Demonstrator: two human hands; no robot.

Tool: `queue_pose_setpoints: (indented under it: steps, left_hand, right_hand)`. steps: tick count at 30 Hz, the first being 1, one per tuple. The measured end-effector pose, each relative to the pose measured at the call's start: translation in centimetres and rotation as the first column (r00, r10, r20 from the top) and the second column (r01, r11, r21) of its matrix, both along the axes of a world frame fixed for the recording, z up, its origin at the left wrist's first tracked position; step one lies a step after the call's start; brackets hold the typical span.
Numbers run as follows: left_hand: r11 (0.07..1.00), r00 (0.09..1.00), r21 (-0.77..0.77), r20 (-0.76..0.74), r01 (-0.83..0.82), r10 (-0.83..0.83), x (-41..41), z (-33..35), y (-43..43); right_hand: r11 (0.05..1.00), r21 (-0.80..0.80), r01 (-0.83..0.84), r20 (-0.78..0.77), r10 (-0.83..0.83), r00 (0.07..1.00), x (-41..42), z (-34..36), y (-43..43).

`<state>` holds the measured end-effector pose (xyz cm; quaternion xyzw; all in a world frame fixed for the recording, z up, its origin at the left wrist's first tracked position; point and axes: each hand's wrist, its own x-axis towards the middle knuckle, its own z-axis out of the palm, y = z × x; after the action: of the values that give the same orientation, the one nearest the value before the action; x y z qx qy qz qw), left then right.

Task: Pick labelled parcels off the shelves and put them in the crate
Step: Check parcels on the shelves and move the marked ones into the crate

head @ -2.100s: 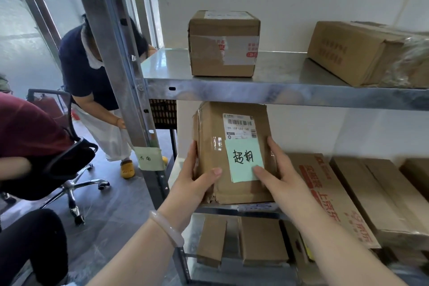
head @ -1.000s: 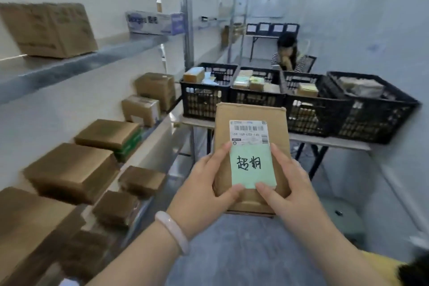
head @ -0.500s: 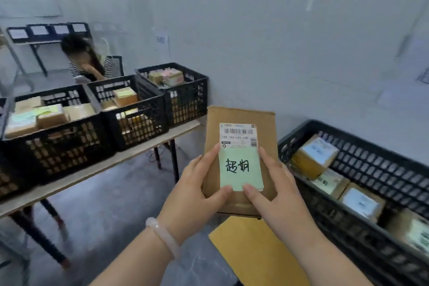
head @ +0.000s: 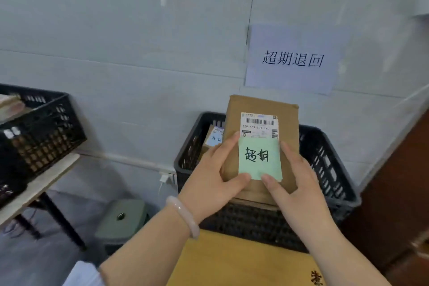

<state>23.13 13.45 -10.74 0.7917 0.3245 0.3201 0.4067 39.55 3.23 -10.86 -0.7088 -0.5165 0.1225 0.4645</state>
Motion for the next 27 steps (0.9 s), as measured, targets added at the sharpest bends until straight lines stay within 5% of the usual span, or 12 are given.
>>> queue_pose_setpoints:
  steps: [8,19,27]
  left_hand:
    - [0.992,0.995,-0.093,-0.048,0.083,-0.088,10.7,0.4,6.5]
    - [0.957,0.957,-0.269,-0.290,-0.108,0.026,15.8,-6.2,15.0]
    - [0.962,0.866,-0.123,-0.475,-0.244,0.159,16.1,-9.7,17.6]
  right_hand:
    - [0.990,-0.045,0.132,0.006,-0.132,0.991,9.2,0.3,4.7]
    - [0.911,-0.411,-0.049,-0.115,0.001,0.993,15.6,-6.0,15.3]
    - [0.791,-0.581,-0.190,-0.194,0.091,0.977,16.7,-9.3,19.7]
